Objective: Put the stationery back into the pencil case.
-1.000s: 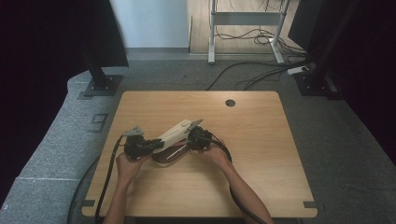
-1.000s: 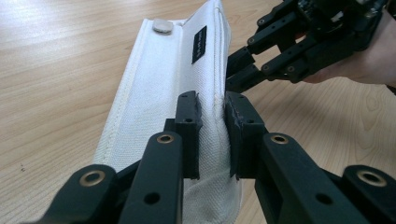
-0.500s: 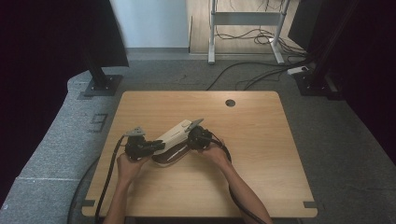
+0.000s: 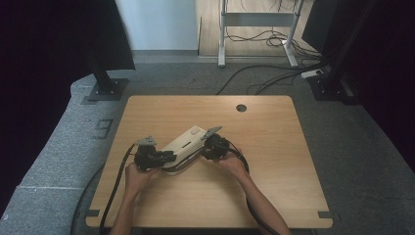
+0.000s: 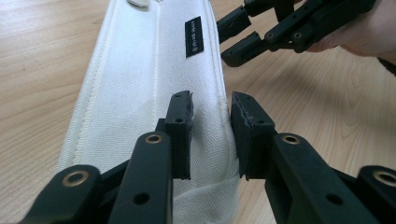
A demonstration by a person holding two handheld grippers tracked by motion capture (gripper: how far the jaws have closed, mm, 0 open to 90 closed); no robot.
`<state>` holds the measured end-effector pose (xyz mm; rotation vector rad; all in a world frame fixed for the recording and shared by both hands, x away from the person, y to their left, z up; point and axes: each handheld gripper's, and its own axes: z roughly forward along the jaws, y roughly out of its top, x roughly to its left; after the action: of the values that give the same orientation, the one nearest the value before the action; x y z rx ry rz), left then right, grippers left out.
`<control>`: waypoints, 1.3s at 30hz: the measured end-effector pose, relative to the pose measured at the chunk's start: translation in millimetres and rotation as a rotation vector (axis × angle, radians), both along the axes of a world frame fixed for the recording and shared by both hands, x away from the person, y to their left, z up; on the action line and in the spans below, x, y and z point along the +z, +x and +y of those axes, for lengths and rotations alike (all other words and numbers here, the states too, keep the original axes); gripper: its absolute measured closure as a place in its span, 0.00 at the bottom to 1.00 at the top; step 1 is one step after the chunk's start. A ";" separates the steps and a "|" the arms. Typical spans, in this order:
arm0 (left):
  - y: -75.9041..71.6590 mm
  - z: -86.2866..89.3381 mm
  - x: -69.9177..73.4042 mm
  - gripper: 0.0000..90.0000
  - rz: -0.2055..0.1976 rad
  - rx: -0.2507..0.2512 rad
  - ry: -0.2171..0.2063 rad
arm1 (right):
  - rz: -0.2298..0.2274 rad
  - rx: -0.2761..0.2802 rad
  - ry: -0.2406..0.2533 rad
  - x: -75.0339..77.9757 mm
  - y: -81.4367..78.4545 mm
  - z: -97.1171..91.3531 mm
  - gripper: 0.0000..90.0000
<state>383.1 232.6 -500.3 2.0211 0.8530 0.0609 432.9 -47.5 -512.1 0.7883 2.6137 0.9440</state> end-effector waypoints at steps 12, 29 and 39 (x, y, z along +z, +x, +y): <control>-6.0 -9.0 -8.2 0.73 -0.001 -0.020 0.057 | 0.002 -0.007 0.010 0.2 -5.3 -12.5 0.60; -12.4 -16.1 -9.5 0.57 -0.069 -0.041 0.104 | 0.003 -0.016 0.028 1.6 -10.5 -17.3 0.45; -20.2 -16.8 0.4 0.32 -0.100 -0.035 0.091 | -0.005 -0.004 0.065 11.8 -19.0 -22.5 0.26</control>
<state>362.9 215.8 -499.9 2.0992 0.7639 0.1823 413.9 -70.0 -500.3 0.8056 2.5883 1.0334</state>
